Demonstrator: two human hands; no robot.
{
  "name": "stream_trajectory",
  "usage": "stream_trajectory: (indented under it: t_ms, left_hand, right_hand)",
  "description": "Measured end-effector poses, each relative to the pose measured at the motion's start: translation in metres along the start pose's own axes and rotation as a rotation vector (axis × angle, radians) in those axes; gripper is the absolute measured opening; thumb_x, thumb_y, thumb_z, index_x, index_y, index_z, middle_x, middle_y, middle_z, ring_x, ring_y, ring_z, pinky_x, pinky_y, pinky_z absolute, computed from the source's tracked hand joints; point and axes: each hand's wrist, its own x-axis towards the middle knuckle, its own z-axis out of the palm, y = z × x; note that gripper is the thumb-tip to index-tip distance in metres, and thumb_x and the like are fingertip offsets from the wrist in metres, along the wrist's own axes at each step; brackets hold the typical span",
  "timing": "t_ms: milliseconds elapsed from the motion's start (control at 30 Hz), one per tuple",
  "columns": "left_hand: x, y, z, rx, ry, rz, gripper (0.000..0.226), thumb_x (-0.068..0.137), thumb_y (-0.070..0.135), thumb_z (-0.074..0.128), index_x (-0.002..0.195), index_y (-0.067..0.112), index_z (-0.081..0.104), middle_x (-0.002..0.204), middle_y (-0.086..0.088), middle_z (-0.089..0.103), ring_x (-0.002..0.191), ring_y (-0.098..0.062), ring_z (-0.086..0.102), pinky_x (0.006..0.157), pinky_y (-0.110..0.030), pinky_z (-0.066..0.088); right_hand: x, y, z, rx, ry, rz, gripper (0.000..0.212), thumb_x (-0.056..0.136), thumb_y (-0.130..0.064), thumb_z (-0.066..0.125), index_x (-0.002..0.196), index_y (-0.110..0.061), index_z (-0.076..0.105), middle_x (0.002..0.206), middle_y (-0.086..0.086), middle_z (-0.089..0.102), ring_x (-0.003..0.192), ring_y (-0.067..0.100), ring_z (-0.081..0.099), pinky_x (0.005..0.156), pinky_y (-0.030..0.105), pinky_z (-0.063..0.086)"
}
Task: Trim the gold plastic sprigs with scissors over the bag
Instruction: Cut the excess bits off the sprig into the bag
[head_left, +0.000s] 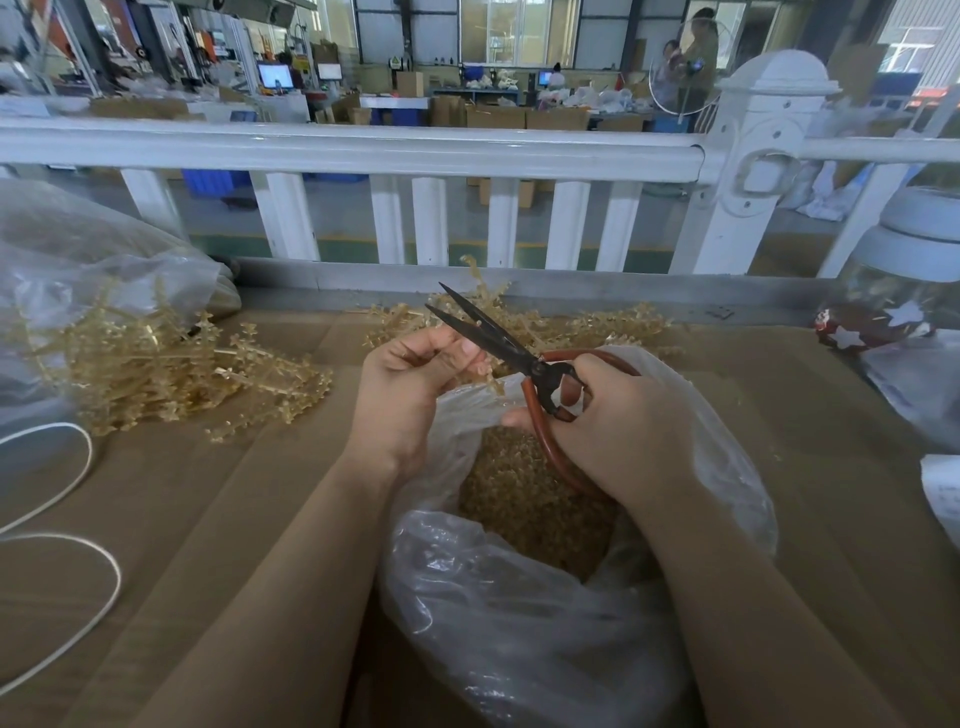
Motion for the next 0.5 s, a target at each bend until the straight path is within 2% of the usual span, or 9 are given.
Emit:
stream_trajectory:
  t_ms: [167,333,500]
  left_hand:
    - [0.0006,-0.0004,0.0001,-0.015,0.013,-0.022,0.009,0.08,0.008,0.07,0.076,0.014,0.076,0.072,-0.001,0.071,0.067,-0.01,0.064,0.067,-0.017,0.051]
    - [0.0008,-0.0014,0.0003,0.059,0.001,-0.022,0.003,0.084,0.007,0.068,0.083,0.006,0.069,0.07,0.0,0.07,0.066,-0.009,0.064,0.067,-0.017,0.051]
    - [0.0026,-0.0003,-0.0009,-0.022,0.035,-0.006,0.017,0.074,0.007,0.071,0.088,0.004,0.061,0.071,-0.005,0.071,0.065,-0.015,0.066,0.068,-0.024,0.054]
  right_hand:
    - [-0.0009,-0.0003,0.0004,0.001,0.01,-0.001,0.054,0.08,-0.074,0.064,0.083,-0.02,0.068,0.072,-0.01,0.066,0.062,0.008,0.058,0.061,0.022,0.053]
    - [0.0,0.0012,0.0011,0.002,-0.016,0.022,0.053,0.078,-0.075,0.065,0.079,-0.023,0.062,0.069,-0.013,0.06,0.06,0.006,0.056,0.054,0.012,0.039]
    - [0.0,0.0019,0.0051,0.008,-0.001,0.016,0.056,0.079,-0.077,0.062,0.075,-0.022,0.061,0.067,-0.011,0.062,0.057,0.006,0.055,0.057,0.021,0.051]
